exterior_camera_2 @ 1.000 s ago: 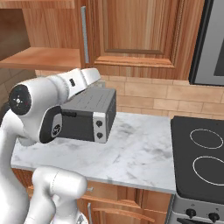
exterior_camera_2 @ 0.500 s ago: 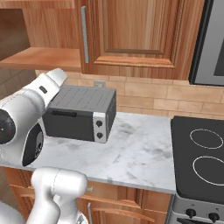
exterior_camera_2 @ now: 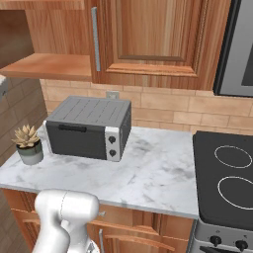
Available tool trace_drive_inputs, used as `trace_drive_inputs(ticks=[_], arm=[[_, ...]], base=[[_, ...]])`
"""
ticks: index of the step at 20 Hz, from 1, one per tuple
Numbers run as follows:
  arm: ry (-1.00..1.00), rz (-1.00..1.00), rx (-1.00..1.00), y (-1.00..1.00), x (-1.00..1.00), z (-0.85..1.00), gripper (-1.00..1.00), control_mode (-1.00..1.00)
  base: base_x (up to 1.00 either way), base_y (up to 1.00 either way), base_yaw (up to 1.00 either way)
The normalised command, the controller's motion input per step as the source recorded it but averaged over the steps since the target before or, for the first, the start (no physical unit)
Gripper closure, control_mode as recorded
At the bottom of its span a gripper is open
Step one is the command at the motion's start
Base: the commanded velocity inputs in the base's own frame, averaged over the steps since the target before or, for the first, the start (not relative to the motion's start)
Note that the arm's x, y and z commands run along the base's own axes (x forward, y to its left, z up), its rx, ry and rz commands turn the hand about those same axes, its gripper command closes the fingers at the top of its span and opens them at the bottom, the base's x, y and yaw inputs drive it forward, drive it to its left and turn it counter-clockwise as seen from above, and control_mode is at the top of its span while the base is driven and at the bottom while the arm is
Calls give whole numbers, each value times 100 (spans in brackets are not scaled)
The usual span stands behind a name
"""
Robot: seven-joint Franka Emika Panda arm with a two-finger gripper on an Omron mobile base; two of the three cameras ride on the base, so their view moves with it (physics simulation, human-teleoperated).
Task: Close all open cabinet doors.
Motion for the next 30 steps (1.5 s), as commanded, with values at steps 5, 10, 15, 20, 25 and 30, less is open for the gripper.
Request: trace_drive_inputs(ticks=[5,10,15,20,25,30], arm=[[-24,1,-28,90,-49,0,-100,-100],[-13,0,-20,68,2,0,-100,-100],[0,0,-8,37,44,0,-100,-100],[0,0,-5,44,45,0,-100,-100],[0,0,-9,66,36,-2,-100,-100],[0,-3,-7,49,37,-8,-100,-100]], base=[[0,0,0],[0,0,0],[0,0,0],[0,0,0],[0,0,0],[0,0,0]])
